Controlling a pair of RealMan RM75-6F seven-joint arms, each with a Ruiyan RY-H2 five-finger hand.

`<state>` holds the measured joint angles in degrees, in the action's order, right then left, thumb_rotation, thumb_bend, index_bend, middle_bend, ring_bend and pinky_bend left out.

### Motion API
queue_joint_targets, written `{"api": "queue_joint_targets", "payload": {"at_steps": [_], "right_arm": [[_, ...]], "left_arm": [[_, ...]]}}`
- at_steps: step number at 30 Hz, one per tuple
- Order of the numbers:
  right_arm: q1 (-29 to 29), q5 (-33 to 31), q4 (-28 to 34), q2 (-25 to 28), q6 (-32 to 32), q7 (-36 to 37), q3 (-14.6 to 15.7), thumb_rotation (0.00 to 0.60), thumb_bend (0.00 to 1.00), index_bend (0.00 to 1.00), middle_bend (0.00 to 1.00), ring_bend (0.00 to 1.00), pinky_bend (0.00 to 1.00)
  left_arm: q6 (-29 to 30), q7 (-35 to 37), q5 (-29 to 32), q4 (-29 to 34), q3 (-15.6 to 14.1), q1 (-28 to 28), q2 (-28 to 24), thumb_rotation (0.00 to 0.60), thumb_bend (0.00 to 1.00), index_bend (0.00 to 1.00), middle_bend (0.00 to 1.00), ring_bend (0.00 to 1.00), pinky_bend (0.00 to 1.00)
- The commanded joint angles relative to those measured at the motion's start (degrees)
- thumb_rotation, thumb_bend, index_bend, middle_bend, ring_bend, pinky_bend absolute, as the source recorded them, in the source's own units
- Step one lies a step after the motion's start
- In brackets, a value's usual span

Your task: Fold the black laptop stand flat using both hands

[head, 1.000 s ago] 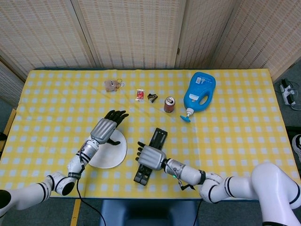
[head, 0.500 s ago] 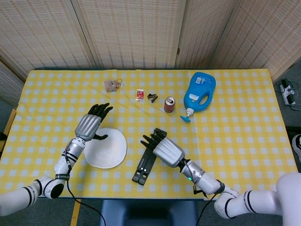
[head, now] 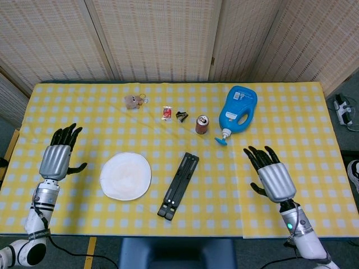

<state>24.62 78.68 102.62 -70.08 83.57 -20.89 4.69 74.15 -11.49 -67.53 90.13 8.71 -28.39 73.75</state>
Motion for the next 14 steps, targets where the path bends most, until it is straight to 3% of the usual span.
{"api": "queue_joint_targets", "payload": {"at_steps": [1, 8, 14], "right_arm": [[-5.9, 0.6, -1.5, 3.5, 4.2, 6.7, 1.9, 0.6, 0.24, 0.0, 0.08, 0.14, 0.1], [-12.8, 1.0, -5.2, 4.8, 8.5, 15.4, 2.1, 0.6, 0.24, 0.0, 0.06, 0.1, 0.09], [-16.1, 2.5, -7.8, 4.6, 10.1, 19.1, 1.4, 0.6, 0.24, 0.0, 0.06, 0.1, 0.08]], "left_arm": [[5.9, -0.9, -2.5, 2.3, -2.4, 4.8, -1.7, 0.6, 0.23, 0.05, 0.04, 0.0, 0.0], [13.5, -0.7, -7.0, 4.8, -5.9, 11.6, -3.3, 0.6, 0.23, 0.05, 0.04, 0.0, 0.0], [16.6, -2.9, -9.3, 7.8, -8.2, 15.6, -4.6, 0.6, 0.23, 0.06, 0.04, 0.0, 0.0]]}}
